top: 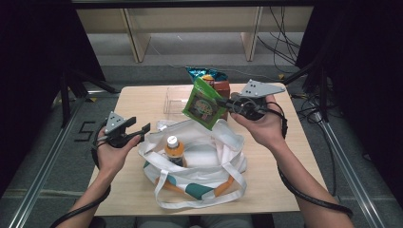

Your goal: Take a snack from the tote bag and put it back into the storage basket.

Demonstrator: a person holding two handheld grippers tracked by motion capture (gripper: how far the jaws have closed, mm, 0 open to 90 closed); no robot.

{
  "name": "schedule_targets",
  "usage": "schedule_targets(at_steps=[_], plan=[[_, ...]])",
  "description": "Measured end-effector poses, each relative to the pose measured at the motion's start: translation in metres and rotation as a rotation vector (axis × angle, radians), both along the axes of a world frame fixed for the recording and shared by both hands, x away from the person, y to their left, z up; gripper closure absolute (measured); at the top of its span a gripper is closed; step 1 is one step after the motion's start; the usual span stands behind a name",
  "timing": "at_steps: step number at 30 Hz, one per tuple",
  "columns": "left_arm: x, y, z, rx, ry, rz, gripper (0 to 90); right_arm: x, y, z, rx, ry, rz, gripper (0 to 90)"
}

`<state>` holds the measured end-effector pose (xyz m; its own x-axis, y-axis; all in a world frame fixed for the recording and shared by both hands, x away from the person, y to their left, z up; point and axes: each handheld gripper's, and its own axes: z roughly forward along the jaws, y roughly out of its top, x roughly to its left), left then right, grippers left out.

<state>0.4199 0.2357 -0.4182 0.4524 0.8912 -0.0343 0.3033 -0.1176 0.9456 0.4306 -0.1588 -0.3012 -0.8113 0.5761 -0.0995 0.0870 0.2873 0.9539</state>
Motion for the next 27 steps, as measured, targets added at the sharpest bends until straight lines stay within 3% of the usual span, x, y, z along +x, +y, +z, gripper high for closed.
schedule_targets(at_steps=[5,6,7,9,14,15,16,17,21,23,27], plan=[[0.000,0.000,0.000,0.000,0.000,0.000,34.9,0.004,0.001,0.003,-0.008,-0.011,-0.008,90.0],[0.000,0.000,0.000,0.000,-0.001,0.001,34.8,0.004,0.001,0.003,-0.001,0.007,-0.016,90.0],[0.000,0.000,0.000,0.000,-0.001,0.001,34.8,0.006,0.001,0.003,-0.002,-0.020,-0.015,90.0],[0.000,0.001,0.000,0.001,-0.001,0.001,34.8,0.007,0.002,0.004,0.003,0.000,-0.020,90.0],[0.000,0.001,0.000,0.000,-0.001,0.000,34.8,0.014,0.002,0.004,-0.006,-0.020,-0.032,90.0],[0.000,0.001,0.000,0.001,-0.001,0.000,34.9,0.014,0.002,0.004,0.002,0.001,-0.043,90.0],[0.000,0.001,0.000,0.000,-0.001,0.000,34.8,0.016,0.001,0.004,-0.006,-0.016,-0.038,90.0],[0.000,0.000,0.000,0.000,-0.001,0.000,34.8,0.016,0.002,0.004,0.008,0.000,-0.044,90.0],[0.000,0.000,0.000,-0.001,0.000,0.000,34.8,0.022,0.001,0.005,0.006,-0.007,-0.050,90.0],[0.000,0.000,0.000,-0.001,-0.002,-0.001,34.8,0.023,0.002,0.005,0.014,0.022,-0.052,90.0],[0.000,0.000,0.000,-0.001,-0.001,-0.001,34.8,0.029,0.001,0.006,0.011,-0.004,-0.068,90.0]])
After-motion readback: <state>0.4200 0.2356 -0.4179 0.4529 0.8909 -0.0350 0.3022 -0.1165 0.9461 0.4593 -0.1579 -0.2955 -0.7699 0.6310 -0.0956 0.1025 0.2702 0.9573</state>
